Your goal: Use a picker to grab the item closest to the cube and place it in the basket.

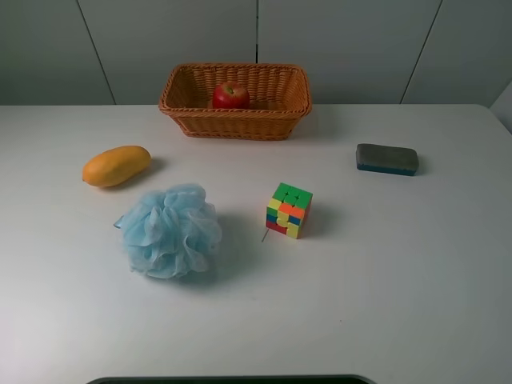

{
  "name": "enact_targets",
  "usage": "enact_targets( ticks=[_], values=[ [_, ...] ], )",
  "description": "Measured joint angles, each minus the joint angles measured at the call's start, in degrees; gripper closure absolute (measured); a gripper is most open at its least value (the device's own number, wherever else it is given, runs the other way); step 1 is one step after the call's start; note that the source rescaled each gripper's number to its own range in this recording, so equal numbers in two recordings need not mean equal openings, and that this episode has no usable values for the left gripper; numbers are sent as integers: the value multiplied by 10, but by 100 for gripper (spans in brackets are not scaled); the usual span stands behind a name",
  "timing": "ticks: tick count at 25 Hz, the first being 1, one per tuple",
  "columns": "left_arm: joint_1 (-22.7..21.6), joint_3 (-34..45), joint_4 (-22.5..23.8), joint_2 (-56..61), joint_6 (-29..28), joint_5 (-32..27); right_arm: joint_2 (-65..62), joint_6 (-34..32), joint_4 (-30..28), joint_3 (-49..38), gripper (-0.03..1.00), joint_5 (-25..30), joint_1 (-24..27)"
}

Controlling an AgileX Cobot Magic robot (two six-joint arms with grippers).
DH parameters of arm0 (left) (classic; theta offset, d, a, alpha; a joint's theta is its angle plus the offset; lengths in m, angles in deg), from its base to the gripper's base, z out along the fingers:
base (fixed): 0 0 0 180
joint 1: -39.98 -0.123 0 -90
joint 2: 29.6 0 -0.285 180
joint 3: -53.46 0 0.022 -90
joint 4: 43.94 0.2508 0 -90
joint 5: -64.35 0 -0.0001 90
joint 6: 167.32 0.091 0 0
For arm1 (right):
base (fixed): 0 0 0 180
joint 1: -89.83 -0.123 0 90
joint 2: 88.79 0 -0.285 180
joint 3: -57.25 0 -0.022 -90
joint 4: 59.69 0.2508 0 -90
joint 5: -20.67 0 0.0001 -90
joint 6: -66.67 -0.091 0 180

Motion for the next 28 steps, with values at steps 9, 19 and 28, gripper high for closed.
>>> enact_targets(
  ticks=[9,19,28],
  values=[
    [0,0,0,0,0,0,-181,-38,-1,-146,-3,2,0],
    [0,0,0,0,0,0,-186,-82,-37,-189,-3,0,0],
    [0,0,0,0,0,0,-186,-107,-55,-189,-3,-1,0]
  ],
)
